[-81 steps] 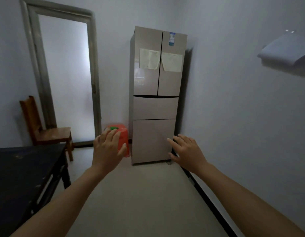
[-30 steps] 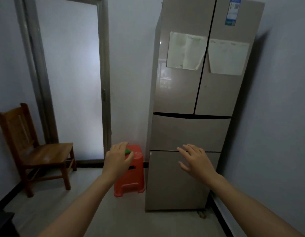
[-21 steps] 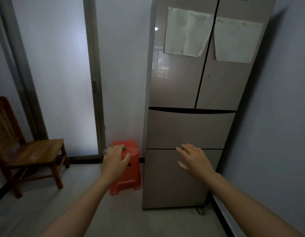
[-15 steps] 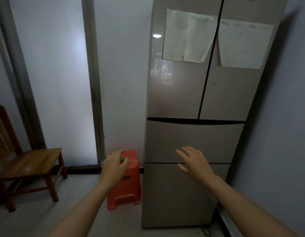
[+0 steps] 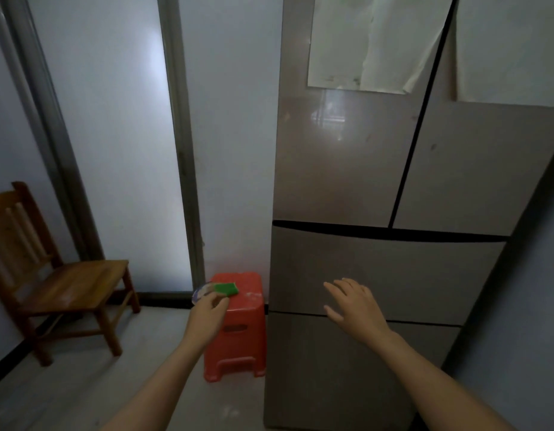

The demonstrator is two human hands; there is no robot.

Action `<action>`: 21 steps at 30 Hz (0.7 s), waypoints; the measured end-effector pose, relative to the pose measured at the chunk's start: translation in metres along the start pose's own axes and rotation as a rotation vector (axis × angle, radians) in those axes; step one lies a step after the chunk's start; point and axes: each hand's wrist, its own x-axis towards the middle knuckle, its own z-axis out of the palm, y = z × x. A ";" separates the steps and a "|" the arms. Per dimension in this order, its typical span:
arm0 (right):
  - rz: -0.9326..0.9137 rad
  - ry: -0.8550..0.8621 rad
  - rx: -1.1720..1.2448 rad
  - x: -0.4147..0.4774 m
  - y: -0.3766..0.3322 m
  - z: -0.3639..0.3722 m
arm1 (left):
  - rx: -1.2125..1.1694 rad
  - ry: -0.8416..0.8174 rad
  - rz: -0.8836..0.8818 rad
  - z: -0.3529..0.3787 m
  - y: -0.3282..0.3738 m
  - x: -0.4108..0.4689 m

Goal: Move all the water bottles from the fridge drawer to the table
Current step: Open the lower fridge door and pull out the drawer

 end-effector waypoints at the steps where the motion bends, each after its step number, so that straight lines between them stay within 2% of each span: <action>1: 0.013 -0.017 0.000 0.003 0.003 0.005 | -0.003 -0.015 -0.028 0.005 -0.002 0.004; 6: 0.081 -0.091 0.000 0.020 0.012 0.022 | -0.140 -0.111 -0.183 0.032 -0.002 0.029; 9: 0.097 -0.079 0.017 0.037 0.019 0.026 | -0.198 -0.173 -0.240 0.046 0.000 0.049; 15: 0.143 -0.043 0.006 0.092 0.022 0.029 | -0.127 -0.220 -0.134 0.069 0.003 0.109; 18: 0.172 -0.084 -0.006 0.125 0.023 0.034 | -0.197 -0.229 -0.082 0.077 0.010 0.143; 21: 0.223 -0.123 -0.006 0.156 0.022 0.042 | -0.264 -0.324 -0.062 0.085 0.017 0.177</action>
